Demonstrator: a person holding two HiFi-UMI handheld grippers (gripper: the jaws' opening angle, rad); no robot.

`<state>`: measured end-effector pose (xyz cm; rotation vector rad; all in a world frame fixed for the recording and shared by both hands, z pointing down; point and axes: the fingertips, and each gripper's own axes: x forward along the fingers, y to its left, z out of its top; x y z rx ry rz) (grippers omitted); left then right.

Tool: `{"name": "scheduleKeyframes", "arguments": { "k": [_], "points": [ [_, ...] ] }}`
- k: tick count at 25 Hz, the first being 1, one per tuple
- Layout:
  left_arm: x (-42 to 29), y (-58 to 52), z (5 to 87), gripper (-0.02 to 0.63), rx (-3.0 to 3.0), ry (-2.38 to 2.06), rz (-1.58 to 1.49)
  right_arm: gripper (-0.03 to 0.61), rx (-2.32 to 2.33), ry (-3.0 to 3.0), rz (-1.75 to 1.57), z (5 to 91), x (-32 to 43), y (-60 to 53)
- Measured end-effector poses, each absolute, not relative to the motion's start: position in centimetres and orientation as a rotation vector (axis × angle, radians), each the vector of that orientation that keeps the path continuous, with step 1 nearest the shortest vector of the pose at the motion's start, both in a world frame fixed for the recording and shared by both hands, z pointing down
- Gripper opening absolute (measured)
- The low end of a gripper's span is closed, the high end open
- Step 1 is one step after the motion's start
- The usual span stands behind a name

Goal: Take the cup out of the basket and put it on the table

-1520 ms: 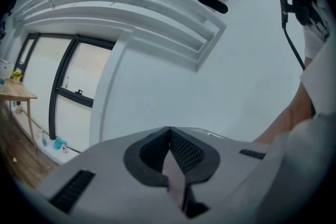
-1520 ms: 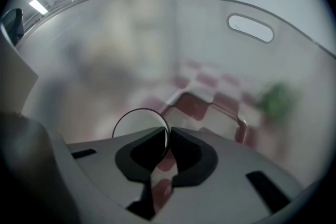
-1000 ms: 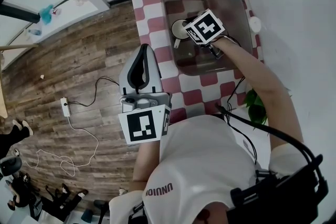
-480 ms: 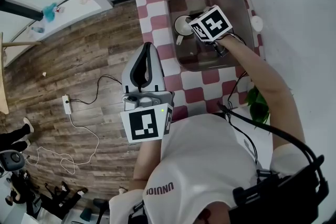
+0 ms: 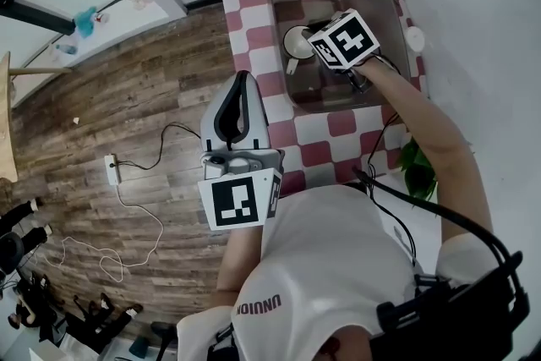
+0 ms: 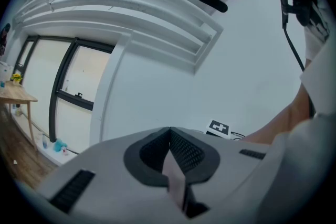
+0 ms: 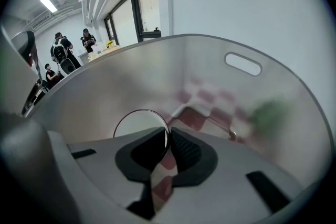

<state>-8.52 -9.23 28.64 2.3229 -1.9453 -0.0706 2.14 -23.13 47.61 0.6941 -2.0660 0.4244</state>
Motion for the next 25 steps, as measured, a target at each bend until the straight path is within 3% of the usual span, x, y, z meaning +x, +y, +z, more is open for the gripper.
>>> {"name": "scheduleKeyframes", "arguments": {
  "k": [25],
  "points": [
    [-7.8,-7.6,27.1,0.012,2.378,-1.941,-0.107,0.049,0.722,-2.137,0.317,43.1,2.3,-21.7]
  ]
}}
